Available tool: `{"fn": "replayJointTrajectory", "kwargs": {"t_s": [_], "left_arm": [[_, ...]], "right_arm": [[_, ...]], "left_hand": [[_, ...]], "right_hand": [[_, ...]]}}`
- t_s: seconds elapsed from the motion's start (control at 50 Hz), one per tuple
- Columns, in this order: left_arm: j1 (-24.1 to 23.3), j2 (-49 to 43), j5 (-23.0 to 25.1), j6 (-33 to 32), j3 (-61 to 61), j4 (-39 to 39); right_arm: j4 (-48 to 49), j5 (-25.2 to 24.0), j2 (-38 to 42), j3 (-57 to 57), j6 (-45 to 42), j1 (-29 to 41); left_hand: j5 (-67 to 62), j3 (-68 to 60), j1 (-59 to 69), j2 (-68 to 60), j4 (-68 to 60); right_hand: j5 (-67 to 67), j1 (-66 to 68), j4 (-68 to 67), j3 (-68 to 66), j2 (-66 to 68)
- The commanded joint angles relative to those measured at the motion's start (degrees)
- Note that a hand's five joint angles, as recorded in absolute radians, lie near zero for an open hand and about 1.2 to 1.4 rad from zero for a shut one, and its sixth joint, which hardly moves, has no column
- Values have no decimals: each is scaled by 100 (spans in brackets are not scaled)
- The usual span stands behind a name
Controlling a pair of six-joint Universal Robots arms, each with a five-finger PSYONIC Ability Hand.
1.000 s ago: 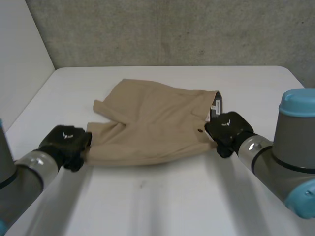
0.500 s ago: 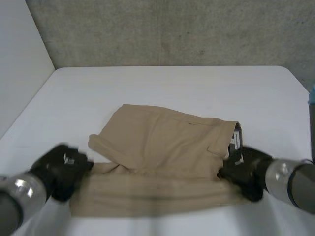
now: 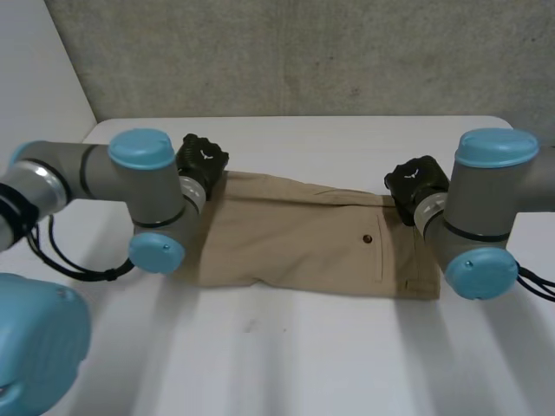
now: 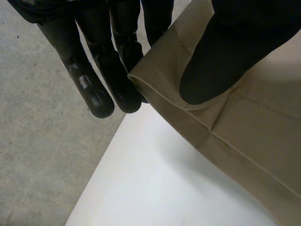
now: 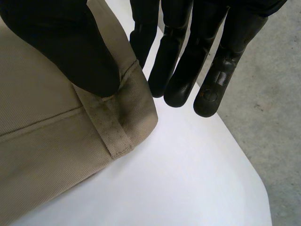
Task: Fold the shorts.
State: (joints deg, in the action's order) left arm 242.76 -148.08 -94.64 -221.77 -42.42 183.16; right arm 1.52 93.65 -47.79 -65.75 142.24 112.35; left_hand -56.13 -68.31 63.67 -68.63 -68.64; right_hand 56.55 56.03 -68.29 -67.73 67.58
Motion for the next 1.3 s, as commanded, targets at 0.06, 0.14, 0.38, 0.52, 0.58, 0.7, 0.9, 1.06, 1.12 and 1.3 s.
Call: {"fn": "replayJointTrajectory", "kwargs": {"t_s": [0.06, 0.14, 0.38, 0.52, 0.58, 0.7, 0.9, 1.06, 1.12, 1.3], "left_arm": [[-36, -459, 95, 20, 358, 765], [-98, -406, 340, 20, 182, 915], [69, -46, 1070, 257, -108, 941], [148, -388, 1246, 257, 41, 967], [148, -546, 1282, 248, 173, 1011], [166, -977, 1273, 239, 603, 1292], [263, -1285, 1176, 266, 1228, 1662], [166, -750, 1167, 538, 886, 1609], [175, -144, 1150, 810, 324, 1618], [306, 1761, 1150, 1741, -1783, 1539]], "right_arm": [[743, 83, 394, 238, -285, 76], [981, 110, 271, 194, -206, 94], [507, -865, -108, 150, 1069, -99], [481, -919, 419, 466, 1095, -267], [533, -910, 647, 615, 1069, -275], [981, -813, 1017, 888, 981, -293], [1956, -602, 1264, 950, 111, -284], [2845, -620, 351, 177, 251, -223], [2723, -602, -114, -147, 496, -231], [1282, -629, -1635, -1264, 1112, -284]], "left_hand": [[3226, 3444, -2980, 3476, 3477], [4716, 4934, -4470, 4967, 4967], [4935, 5153, -4689, 5186, 5186], [4902, 5120, -4656, 5152, 5153], [4835, 5053, -4589, 5085, 5086], [4666, 4885, -4420, 4917, 4917], [4397, 4615, -4151, 4648, 4648], [4397, 4615, -4151, 4648, 4648], [4448, 4666, -4201, 4698, 4699], [4548, 4766, -4302, 4799, 4799]], "right_hand": [[-1745, -693, 1919, 1863, -1848], [-5655, -4603, 5829, 5773, -5758], [-5655, -4603, 5829, 5773, -5758], [-5655, -4603, 5829, 5773, -5758], [-5655, -4603, 5829, 5773, -5758], [-5655, -4603, 5829, 5773, -5758], [-5655, -4603, 5829, 5773, -5758], [-5655, -4603, 5829, 5773, -5758], [-5655, -4603, 5829, 5773, -5758], [-5655, -4603, 5829, 5773, -5758]]}}
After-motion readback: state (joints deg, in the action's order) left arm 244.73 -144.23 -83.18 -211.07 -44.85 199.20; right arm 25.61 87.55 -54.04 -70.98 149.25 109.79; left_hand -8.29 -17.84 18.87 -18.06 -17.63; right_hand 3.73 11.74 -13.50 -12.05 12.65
